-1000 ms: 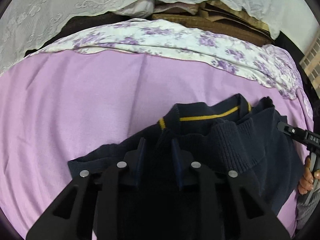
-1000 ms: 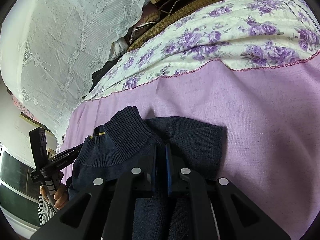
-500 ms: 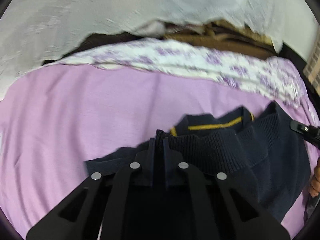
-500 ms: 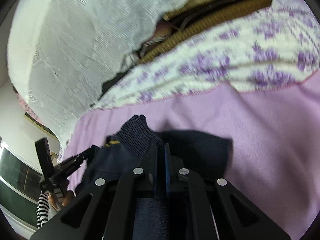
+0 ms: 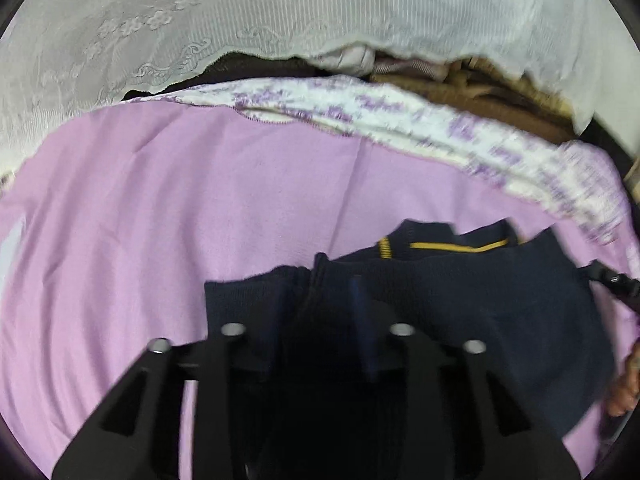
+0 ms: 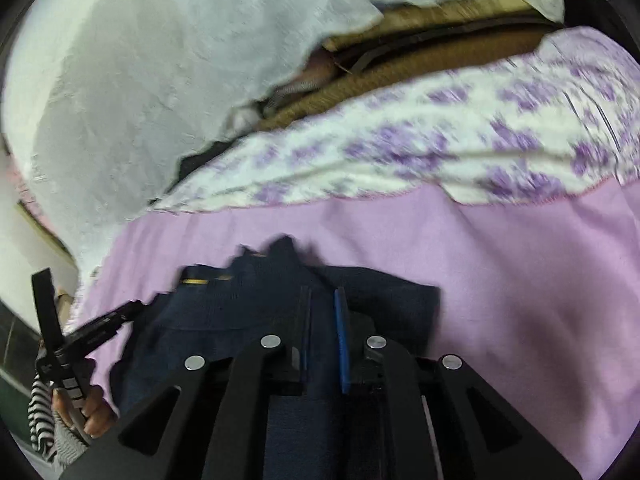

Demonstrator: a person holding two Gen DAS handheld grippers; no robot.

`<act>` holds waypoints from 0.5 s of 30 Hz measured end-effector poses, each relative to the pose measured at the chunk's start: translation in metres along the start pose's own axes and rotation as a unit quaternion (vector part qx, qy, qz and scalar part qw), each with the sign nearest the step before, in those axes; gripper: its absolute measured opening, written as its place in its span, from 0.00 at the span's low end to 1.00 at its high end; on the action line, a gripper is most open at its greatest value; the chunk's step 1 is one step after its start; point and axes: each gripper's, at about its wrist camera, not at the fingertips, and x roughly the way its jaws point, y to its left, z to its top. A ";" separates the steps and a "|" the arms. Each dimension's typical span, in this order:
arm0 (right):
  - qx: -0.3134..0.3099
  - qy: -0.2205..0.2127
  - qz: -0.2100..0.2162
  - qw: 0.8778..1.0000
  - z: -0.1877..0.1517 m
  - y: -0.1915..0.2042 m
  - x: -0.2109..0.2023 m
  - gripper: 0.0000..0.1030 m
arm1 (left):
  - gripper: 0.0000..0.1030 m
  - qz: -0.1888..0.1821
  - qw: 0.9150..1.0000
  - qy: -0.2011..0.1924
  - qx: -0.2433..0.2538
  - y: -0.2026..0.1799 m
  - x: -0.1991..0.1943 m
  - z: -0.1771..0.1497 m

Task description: Fold small clothes

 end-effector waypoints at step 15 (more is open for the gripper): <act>-0.155 0.006 -0.061 0.986 -0.045 0.055 0.020 0.27 | 0.85 0.065 0.997 0.013 0.026 -0.026 0.005 -0.037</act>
